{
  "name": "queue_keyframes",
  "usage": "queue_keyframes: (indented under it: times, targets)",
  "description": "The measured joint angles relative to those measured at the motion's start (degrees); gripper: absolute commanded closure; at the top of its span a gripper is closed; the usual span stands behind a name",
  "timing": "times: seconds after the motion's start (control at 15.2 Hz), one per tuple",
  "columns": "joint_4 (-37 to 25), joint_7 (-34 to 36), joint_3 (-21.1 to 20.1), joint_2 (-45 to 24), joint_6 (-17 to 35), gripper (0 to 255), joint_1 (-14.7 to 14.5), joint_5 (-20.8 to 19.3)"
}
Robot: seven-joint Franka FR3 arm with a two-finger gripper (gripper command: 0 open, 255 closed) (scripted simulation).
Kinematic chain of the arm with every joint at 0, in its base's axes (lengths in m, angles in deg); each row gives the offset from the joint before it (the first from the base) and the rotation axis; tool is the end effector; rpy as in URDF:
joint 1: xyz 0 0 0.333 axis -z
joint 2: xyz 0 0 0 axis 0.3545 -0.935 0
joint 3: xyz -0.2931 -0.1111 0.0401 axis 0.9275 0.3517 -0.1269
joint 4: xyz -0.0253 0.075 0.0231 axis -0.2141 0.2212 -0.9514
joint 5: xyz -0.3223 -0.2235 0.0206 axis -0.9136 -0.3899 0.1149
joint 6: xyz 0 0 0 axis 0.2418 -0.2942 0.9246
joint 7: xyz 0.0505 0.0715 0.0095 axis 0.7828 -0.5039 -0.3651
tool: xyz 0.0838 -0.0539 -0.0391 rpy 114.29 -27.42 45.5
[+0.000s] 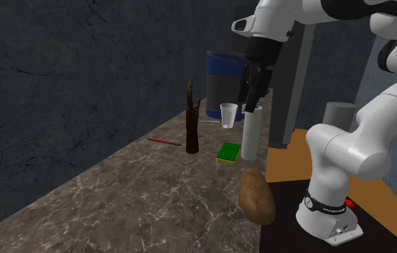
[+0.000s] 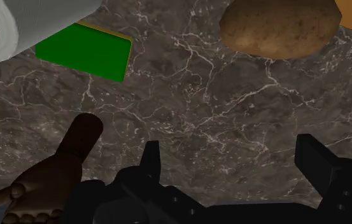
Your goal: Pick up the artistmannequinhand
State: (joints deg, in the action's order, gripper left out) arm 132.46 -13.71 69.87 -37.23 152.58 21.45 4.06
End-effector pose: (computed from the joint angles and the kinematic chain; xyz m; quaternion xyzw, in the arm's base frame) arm 0.3152 0.0240 0.6452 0.9922 -0.0610 0.1075 0.0183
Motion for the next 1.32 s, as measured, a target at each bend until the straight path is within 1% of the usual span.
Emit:
queue_keyframes:
  times: [0.07, 0.2, 0.33, 0.73, 1.06, 1.19, 1.25, 1.32]
  targets:
    - [0.0, 0.0, 0.0, 0.0, 0.0, 0, 0.0, 0.0]
    - [0.6, -4.3, 2.3, 0.7, -0.4, 0, -0.7, -1.0]
    - [1.4, -11.0, 5.7, 1.8, -0.9, 0, -1.8, -2.6]
    - [-0.5, -34.1, 17.6, 0.5, -2.2, 0, -5.3, -8.6]
    - [-5.9, -53.6, 27.7, -4.4, -2.8, 0, -9.4, -12.7]
    - [-8.5, -61.1, 31.5, -7.3, -2.5, 0, -11.6, -13.6]
    - [-10.6, -65.1, 33.4, -8.6, -3.3, 0, -12.6, -14.0]
    - [-12.4, -69.2, 35.8, -10.7, -2.9, 0, -13.9, -14.1]
